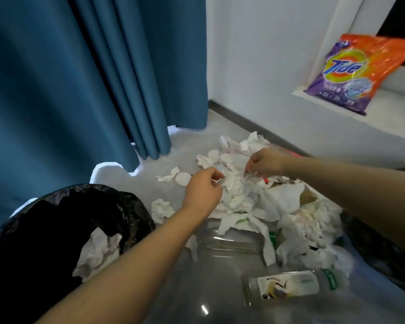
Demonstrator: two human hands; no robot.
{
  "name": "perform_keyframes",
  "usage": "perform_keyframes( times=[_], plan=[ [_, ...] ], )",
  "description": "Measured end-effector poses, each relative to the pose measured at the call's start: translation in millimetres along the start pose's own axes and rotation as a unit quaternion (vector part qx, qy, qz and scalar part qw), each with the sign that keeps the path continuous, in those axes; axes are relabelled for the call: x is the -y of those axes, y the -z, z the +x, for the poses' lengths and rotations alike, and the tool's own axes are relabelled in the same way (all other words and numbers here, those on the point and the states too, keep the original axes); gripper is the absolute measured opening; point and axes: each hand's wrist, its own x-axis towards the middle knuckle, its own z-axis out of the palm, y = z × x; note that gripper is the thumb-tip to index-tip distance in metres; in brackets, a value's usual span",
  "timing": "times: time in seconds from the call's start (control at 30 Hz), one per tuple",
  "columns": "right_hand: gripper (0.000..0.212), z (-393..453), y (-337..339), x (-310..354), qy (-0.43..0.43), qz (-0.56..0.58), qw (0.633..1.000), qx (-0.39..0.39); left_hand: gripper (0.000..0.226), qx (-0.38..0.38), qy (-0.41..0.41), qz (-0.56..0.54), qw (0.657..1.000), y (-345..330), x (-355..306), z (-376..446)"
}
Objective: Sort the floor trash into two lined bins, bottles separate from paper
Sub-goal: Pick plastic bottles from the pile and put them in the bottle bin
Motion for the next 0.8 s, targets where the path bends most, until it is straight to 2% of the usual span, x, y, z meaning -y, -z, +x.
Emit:
perform_keyframes(
  times=[0.1,0.17,0.23,0.33,0.4,0.47,0.53,0.63,0.73,0.8],
  plan=[
    [0.022,17,-15,-26,-0.031,0.001,0.999,-0.010,0.010,0.078,0.084,0.020,0.993,-26,9,51],
    [0.023,25,-31,-41,-0.030,-0.008,0.999,-0.024,0.020,0.107,0.096,0.077,0.987,-42,17,75],
    [0.023,34,-45,-57,-0.014,-0.043,0.999,-0.030,0.039,0.122,0.038,0.168,0.977,-60,23,92],
    [0.021,37,-50,-75,-0.002,-0.066,0.997,-0.031,0.061,0.148,-0.077,0.291,0.942,-77,30,99],
    [0.021,36,-49,-82,-0.011,-0.025,0.998,-0.057,0.057,0.182,-0.092,0.338,0.919,-81,35,100],
    [0.019,30,-48,-85,-0.025,0.010,0.995,-0.094,0.034,0.187,-0.100,0.349,0.913,-78,38,103],
    [0.018,20,-50,-86,-0.030,0.014,0.994,-0.101,0.018,0.188,-0.096,0.324,0.922,-67,37,106],
    [0.019,2,-52,-79,-0.015,-0.016,0.997,-0.080,0.026,0.201,-0.063,0.270,0.939,-43,31,101],
    [0.019,-7,-56,-65,-0.031,-0.007,0.995,-0.098,0.014,0.146,0.044,0.086,0.985,-24,28,87],
    [0.024,-6,-66,-58,-0.062,0.031,0.993,-0.095,0.019,0.129,0.105,-0.009,0.986,-17,34,73]
  ],
)
